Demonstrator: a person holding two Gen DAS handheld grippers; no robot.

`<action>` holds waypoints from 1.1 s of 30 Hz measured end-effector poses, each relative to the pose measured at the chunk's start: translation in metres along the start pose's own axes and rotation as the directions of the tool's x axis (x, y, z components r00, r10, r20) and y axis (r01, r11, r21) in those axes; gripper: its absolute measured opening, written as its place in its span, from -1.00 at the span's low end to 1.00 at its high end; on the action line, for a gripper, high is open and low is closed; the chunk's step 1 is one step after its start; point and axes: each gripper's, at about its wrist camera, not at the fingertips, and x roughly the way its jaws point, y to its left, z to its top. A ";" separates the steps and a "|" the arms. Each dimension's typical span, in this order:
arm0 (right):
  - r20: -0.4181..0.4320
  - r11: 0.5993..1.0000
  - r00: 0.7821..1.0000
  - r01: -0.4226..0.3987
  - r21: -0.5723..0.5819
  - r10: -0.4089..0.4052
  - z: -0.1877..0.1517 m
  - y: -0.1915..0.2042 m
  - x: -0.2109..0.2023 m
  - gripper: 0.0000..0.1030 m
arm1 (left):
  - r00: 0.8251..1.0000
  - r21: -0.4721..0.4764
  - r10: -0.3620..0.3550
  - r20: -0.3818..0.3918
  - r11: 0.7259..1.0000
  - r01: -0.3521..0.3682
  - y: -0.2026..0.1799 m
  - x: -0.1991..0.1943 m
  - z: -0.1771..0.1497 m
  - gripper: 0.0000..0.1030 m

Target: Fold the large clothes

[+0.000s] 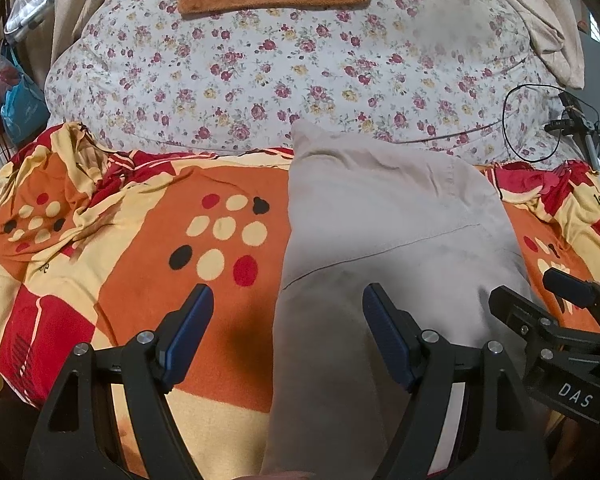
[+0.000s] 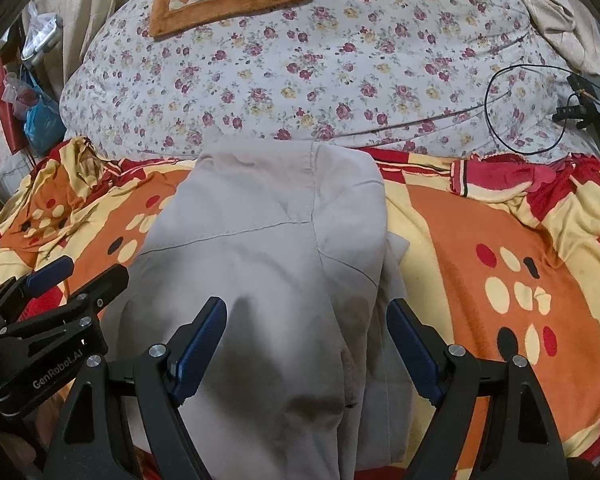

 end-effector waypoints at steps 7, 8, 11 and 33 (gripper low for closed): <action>-0.011 1.000 1.000 -0.004 0.002 0.004 -0.001 -0.002 0.004 0.62 | 1.000 0.001 0.002 -0.003 1.000 -0.002 -0.001 0.002 -0.002 0.49; -0.012 1.000 1.000 -0.004 0.002 0.004 -0.001 -0.002 0.004 0.62 | 1.000 0.002 0.003 -0.003 1.000 -0.003 -0.002 0.002 -0.001 0.49; -0.014 1.000 1.000 -0.007 0.000 0.007 -0.001 -0.002 0.005 0.62 | 1.000 0.001 0.004 -0.004 1.000 -0.004 -0.001 0.002 -0.001 0.50; -0.024 1.000 1.000 -0.006 -0.002 0.006 -0.002 -0.002 0.008 0.62 | 1.000 0.006 0.002 -0.010 1.000 -0.002 -0.003 0.002 -0.002 0.50</action>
